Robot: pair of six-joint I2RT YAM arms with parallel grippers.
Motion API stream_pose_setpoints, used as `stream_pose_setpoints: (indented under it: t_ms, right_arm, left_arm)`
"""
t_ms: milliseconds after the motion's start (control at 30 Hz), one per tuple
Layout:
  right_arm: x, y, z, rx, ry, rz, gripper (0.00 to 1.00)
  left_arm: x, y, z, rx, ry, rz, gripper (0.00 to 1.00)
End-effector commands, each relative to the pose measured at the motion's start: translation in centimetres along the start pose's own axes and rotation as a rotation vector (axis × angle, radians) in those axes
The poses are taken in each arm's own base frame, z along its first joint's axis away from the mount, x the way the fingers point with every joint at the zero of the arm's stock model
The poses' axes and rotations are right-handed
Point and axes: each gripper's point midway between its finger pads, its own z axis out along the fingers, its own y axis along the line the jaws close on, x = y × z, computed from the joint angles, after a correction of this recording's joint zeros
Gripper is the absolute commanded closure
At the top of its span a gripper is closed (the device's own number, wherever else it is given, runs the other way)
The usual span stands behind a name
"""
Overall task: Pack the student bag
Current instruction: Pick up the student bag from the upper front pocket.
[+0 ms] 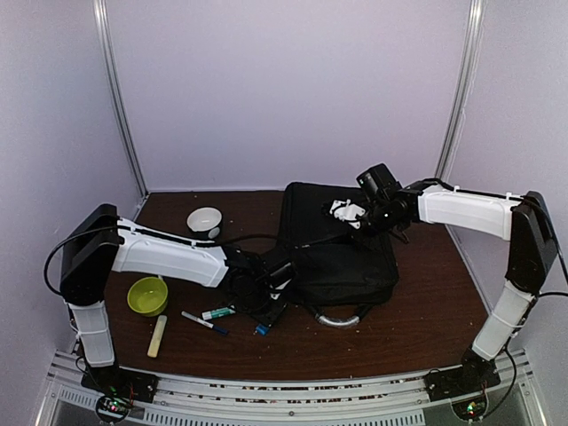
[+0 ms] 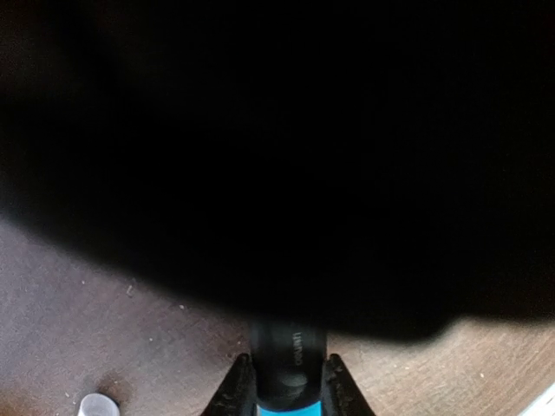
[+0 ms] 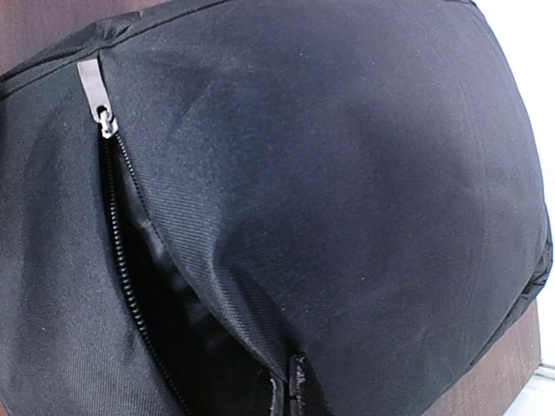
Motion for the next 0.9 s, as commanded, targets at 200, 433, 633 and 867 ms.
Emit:
stream_pose_setpoints:
  t_ms: [200,433,633,867]
  right_arm:
    - [-2.9,-0.3,-3.8,-0.031,-0.138,0.082,1.0]
    - [-3.2,-0.1,-3.2,-0.054,-0.14,0.1,1.0]
    - [-3.2,-0.1,-3.2,-0.058,-0.14,0.105,1.0]
    - [-3.4,0.1,-3.3,-0.07,-0.148,0.113,1.0]
  left_arm:
    - [0.8,1.6,-1.8,-0.039,-0.007,-0.002,1.0]
    - [0.3,1.4,-4.3,-0.003,-0.059,-0.011,0.94]
    - [1.7,-0.4,-4.7,0.033,-0.056,0.175,0.58]
    - [4.8,-0.9,-6.6,0.08,-0.049,0.116,0.46]
